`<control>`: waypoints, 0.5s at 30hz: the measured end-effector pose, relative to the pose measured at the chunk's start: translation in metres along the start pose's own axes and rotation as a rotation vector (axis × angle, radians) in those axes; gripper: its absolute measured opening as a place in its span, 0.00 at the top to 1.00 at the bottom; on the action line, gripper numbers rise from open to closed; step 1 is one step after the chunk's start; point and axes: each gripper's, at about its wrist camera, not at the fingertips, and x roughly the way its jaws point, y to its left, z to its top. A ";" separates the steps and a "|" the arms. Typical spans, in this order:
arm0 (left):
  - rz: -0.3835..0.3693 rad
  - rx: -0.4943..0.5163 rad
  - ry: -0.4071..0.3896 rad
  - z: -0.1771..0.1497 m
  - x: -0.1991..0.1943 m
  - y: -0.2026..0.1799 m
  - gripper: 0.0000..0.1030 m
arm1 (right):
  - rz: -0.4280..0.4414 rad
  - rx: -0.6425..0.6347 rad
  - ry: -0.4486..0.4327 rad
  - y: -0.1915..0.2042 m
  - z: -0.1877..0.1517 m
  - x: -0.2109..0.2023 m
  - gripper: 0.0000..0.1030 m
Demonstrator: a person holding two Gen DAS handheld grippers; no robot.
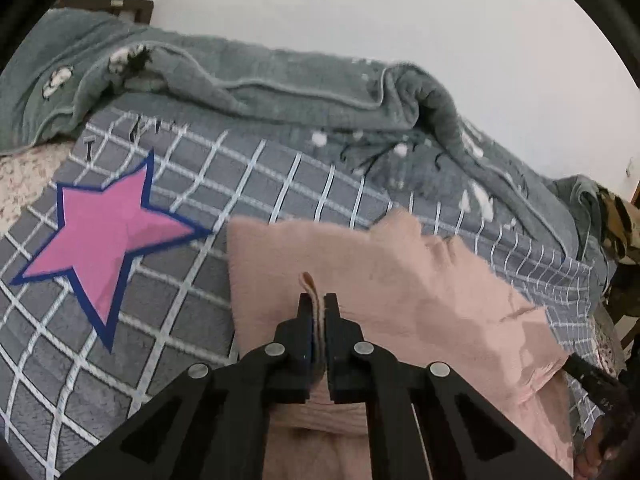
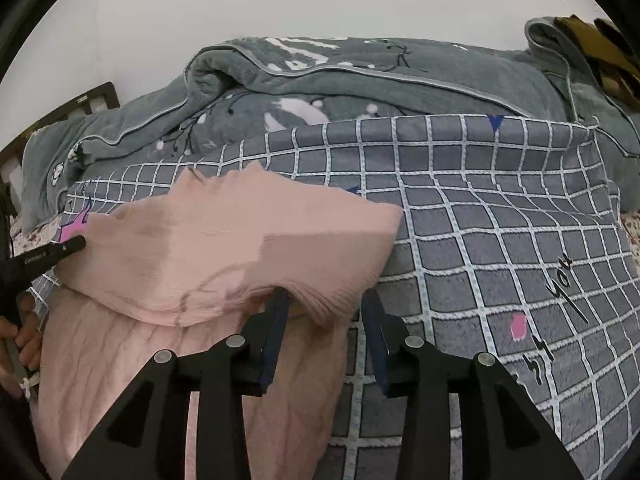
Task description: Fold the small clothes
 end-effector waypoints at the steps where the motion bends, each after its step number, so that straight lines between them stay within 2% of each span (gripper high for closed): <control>1: -0.006 -0.007 -0.025 0.004 -0.003 -0.001 0.94 | 0.003 0.006 -0.009 -0.002 0.002 0.000 0.82; 2: -0.023 -0.019 -0.061 0.008 -0.007 -0.001 0.94 | 0.011 0.015 -0.018 -0.004 0.003 -0.001 0.87; 5: -0.047 -0.045 -0.140 0.019 -0.016 -0.001 0.95 | 0.007 0.045 -0.069 -0.010 0.008 -0.008 0.90; 8: -0.041 -0.048 -0.168 0.024 -0.018 -0.003 0.95 | 0.010 0.062 -0.085 -0.016 0.011 -0.011 0.89; 13: 0.034 -0.029 -0.087 0.022 0.006 -0.003 0.95 | 0.051 0.063 -0.032 -0.019 0.009 -0.001 0.86; 14: 0.050 -0.041 -0.059 0.021 0.012 0.000 0.94 | 0.057 0.056 -0.031 -0.017 0.009 -0.001 0.80; 15: 0.067 -0.050 -0.032 0.020 0.017 0.002 0.94 | 0.061 0.044 -0.032 -0.015 0.008 -0.001 0.68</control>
